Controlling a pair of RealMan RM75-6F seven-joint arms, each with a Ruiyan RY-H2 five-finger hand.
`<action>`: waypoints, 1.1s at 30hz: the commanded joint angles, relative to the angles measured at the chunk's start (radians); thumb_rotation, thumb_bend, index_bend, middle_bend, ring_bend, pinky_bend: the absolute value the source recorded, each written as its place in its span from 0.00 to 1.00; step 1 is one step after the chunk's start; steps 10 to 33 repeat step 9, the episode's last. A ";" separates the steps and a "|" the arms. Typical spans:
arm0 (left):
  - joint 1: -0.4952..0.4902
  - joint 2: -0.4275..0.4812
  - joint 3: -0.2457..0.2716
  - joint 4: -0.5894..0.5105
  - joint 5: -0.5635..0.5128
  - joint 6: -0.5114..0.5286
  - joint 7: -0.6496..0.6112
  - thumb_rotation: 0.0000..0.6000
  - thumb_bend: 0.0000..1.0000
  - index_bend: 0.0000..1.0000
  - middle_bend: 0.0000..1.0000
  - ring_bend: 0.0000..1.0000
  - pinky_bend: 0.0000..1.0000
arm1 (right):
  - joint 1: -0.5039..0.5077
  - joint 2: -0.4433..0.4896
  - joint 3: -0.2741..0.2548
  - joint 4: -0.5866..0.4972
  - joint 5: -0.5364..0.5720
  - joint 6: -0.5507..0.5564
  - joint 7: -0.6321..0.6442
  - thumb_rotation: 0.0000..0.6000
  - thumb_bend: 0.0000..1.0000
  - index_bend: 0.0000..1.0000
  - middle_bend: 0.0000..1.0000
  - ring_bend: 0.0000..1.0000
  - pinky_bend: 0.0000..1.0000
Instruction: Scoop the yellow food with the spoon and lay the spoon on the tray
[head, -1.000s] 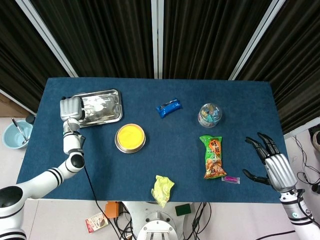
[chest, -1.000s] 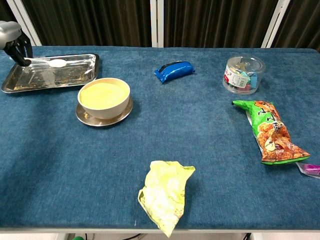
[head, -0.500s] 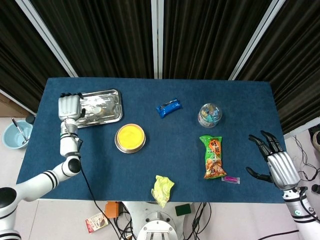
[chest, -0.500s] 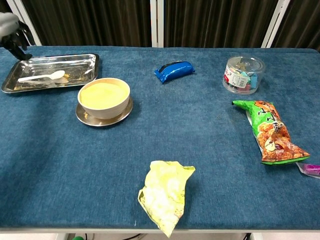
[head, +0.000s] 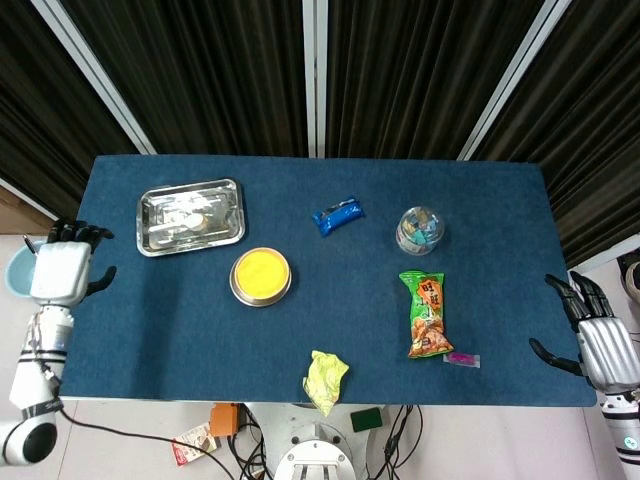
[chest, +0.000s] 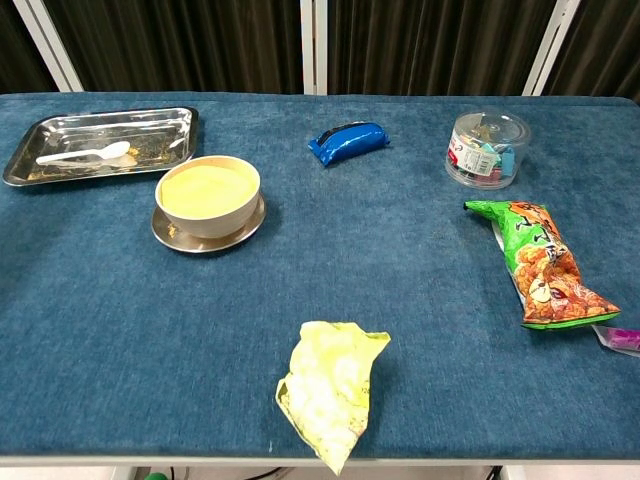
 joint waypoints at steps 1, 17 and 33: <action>0.148 0.061 0.115 -0.047 0.144 0.171 -0.070 1.00 0.21 0.29 0.26 0.14 0.10 | -0.025 -0.020 -0.011 0.026 -0.007 0.026 0.013 1.00 0.23 0.07 0.13 0.00 0.05; 0.277 0.028 0.174 0.041 0.237 0.316 -0.098 1.00 0.20 0.29 0.24 0.14 0.10 | -0.052 -0.048 -0.015 0.057 -0.031 0.065 0.023 1.00 0.23 0.07 0.13 0.00 0.04; 0.277 0.028 0.174 0.041 0.237 0.316 -0.098 1.00 0.20 0.29 0.24 0.14 0.10 | -0.052 -0.048 -0.015 0.057 -0.031 0.065 0.023 1.00 0.23 0.07 0.13 0.00 0.04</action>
